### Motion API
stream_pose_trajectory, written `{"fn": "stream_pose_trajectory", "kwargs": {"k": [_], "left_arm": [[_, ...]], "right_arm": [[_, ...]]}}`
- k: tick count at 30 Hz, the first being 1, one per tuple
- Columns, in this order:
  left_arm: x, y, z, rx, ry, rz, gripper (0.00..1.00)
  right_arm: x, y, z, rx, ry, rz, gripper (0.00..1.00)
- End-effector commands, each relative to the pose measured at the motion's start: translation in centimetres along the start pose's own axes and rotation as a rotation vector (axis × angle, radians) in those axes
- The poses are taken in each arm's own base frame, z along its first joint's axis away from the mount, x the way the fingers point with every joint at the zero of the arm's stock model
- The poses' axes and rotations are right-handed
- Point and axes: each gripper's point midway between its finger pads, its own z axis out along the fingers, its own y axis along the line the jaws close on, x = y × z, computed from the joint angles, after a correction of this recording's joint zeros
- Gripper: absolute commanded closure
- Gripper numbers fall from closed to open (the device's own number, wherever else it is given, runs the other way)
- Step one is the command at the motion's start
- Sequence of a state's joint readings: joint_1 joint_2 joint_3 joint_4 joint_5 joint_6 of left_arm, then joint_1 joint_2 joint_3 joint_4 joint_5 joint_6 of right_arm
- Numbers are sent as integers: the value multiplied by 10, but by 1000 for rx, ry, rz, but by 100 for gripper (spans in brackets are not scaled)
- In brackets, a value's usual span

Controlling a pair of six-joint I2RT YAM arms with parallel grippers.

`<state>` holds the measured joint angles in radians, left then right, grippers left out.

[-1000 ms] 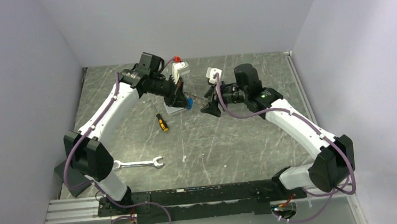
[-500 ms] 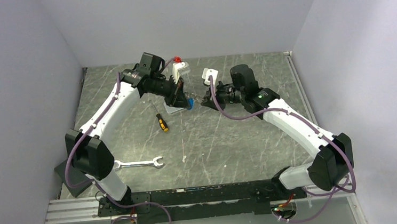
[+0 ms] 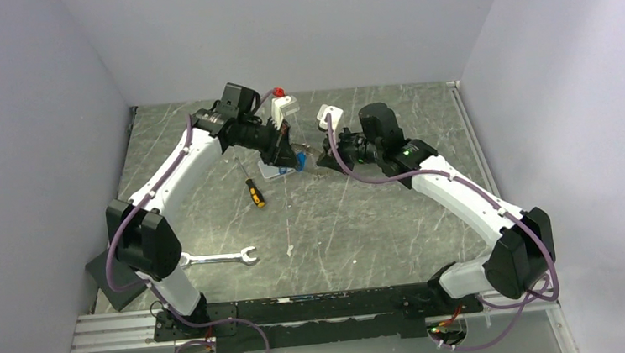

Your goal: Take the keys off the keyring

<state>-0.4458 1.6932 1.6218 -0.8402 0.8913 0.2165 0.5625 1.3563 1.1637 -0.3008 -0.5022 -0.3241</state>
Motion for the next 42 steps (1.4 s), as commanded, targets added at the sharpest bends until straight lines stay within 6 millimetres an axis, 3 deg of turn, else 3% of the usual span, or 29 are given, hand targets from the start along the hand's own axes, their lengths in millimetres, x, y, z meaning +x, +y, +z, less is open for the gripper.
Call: {"fn": "stream_pose_trajectory", "kwargs": {"k": [1, 7, 9, 12, 14, 26, 37, 42], "left_arm": [[-12, -6, -5, -20, -64, 29, 100], [-25, -3, -13, -96, -136, 50, 97], [-28, -4, -15, -113, -164, 80, 83], [-35, -7, -21, -131, -225, 147, 52], [-38, -10, -24, -142, -253, 186, 45], [-65, 6, -40, -292, -386, 335, 37], [-76, -1, -29, -246, -405, 382, 30], [-77, 0, -24, -276, -404, 381, 31]], "right_arm": [[-31, -25, 0, 140, -107, 81, 100], [-43, -36, -1, 193, -131, 113, 100], [-50, -37, -3, 194, -146, 109, 100], [-59, -36, -4, 185, -159, 99, 100], [-65, -33, -6, 164, -168, 92, 100], [-90, -24, -15, 131, -198, 74, 100], [-93, -18, -10, 123, -193, 59, 100], [-93, -13, -8, 117, -191, 48, 100]]}}
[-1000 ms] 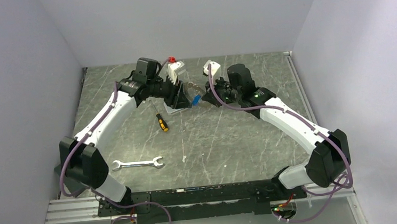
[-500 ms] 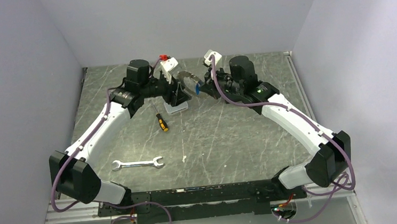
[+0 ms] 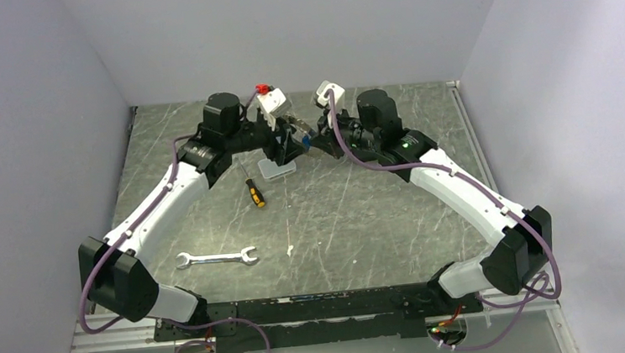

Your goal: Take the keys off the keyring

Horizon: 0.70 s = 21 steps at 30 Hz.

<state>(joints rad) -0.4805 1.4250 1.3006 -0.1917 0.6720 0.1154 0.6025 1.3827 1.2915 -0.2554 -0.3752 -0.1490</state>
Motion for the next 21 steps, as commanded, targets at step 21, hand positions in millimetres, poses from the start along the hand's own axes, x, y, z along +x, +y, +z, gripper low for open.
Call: {"fn": "stream_pose_trajectory", "kwargs": {"k": [21], "left_arm": [[-17, 23, 6, -134, -56, 43, 64]], "right_arm": [[-32, 13, 4, -2, -79, -43, 100]]}}
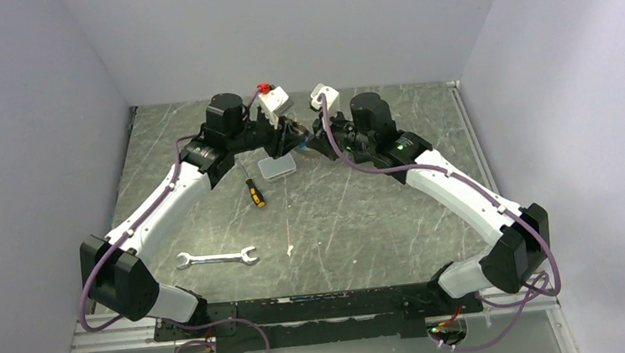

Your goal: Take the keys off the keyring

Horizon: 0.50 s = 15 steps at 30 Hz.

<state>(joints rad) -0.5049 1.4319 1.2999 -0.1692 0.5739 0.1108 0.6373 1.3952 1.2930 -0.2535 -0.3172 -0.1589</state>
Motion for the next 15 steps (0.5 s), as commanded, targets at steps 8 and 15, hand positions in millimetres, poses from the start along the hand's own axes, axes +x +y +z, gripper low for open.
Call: {"fn": "stream_pose_trajectory", "kwargs": {"k": [8, 15], "left_arm": [[-15, 19, 4, -89, -68, 11, 57], [-17, 5, 6, -11, -87, 1, 48]], "right_arm": [[-35, 10, 2, -14, -98, 15, 100], [-35, 9, 6, -3, -97, 35, 100]]}}
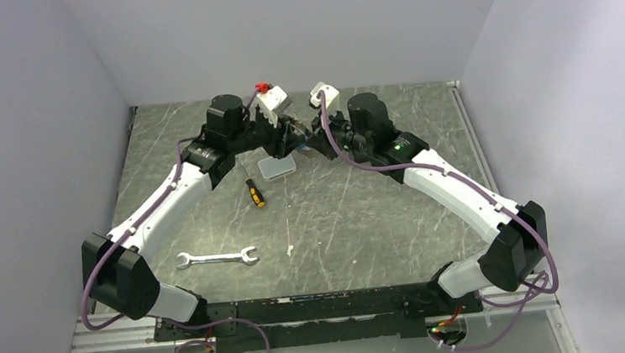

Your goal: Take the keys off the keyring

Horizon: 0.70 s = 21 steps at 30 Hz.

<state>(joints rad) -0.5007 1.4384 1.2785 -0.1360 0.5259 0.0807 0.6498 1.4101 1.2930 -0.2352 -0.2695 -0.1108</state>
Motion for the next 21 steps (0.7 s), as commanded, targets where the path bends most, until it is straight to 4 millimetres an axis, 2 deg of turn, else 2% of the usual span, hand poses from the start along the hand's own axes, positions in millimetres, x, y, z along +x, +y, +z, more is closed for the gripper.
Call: {"fn": "stream_pose_trajectory", "kwargs": {"k": [1, 11, 13, 17, 21], "left_arm": [[-23, -8, 3, 48, -89, 27, 49], [-32, -18, 1, 102, -113, 46, 69], [-33, -22, 0, 124, -116, 48, 68], [-30, -24, 1, 131, -113, 43, 58], [-24, -18, 4, 102, -96, 39, 65]], "right_arm": [[-36, 13, -1, -42, -100, -4, 100], [-28, 17, 3, -66, -94, 20, 100], [-28, 18, 3, -71, -95, 29, 100], [-31, 19, 3, -79, -97, 36, 100], [-32, 22, 1, -89, -101, 35, 100]]}}
